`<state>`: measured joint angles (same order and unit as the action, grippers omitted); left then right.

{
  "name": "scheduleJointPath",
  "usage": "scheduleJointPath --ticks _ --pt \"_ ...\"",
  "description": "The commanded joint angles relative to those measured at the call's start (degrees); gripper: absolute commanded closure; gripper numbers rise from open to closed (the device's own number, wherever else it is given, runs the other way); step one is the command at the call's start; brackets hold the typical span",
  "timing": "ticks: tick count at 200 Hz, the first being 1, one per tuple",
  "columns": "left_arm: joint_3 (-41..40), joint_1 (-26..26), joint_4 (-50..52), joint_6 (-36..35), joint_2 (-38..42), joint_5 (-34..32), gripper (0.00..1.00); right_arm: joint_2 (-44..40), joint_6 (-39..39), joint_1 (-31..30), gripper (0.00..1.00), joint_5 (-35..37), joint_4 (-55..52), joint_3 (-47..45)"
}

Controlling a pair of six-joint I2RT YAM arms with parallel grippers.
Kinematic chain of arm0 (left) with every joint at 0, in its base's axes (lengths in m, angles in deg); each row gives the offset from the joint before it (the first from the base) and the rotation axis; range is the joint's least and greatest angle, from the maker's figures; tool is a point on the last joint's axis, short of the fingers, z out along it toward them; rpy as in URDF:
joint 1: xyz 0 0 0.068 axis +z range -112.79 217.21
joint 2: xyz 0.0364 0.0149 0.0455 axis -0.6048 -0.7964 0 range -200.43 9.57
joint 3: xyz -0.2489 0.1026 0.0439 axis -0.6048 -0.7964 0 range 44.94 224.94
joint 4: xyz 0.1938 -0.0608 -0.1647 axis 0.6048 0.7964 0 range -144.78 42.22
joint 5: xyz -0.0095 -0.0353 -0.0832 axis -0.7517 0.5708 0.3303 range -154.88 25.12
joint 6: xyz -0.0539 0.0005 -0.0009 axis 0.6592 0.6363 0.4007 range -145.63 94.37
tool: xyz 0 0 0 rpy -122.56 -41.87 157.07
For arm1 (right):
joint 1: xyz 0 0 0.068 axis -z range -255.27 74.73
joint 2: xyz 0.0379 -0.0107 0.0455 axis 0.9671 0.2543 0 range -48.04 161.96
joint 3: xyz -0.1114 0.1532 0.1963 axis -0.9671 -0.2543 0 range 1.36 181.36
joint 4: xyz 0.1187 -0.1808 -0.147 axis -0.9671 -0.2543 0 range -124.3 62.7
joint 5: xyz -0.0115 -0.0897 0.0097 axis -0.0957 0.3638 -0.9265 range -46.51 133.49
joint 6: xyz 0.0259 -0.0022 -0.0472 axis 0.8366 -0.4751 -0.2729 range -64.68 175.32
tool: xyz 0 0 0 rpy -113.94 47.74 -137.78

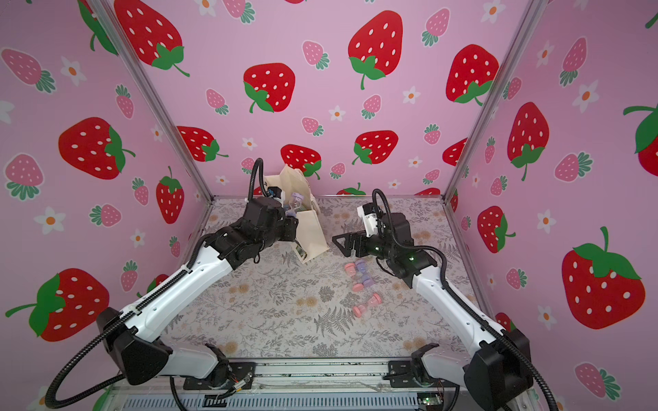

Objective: Put the hourglass into the canvas bag
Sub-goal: Place the hourglass in the canvas bag.

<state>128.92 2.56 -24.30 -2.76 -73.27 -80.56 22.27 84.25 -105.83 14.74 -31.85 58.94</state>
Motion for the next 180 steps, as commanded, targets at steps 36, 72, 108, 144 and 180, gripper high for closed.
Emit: scheduleJointPath --ticks 36,72,108,144,180 --pt "13.57 4.24 2.9 0.68 -10.44 -3.92 0.68 3.3 -0.36 0.33 0.01 -1.57 3.49 3.73" --pt "18.66 5.94 3.99 0.98 -16.74 -4.27 0.68 4.23 -1.32 0.34 0.01 -2.06 4.72 4.54" --pt "23.33 7.65 5.96 0.84 -22.78 -4.27 0.68 5.65 -1.51 0.41 0.01 -2.0 4.93 5.51" --pt "31.03 9.21 11.57 0.41 -30.44 -3.9 0.68 6.68 -1.68 0.38 0.01 -1.97 5.35 5.87" --pt "34.28 9.6 13.65 -0.72 -35.33 -3.43 0.67 7.49 -1.53 0.42 0.01 -1.93 5.74 5.83"
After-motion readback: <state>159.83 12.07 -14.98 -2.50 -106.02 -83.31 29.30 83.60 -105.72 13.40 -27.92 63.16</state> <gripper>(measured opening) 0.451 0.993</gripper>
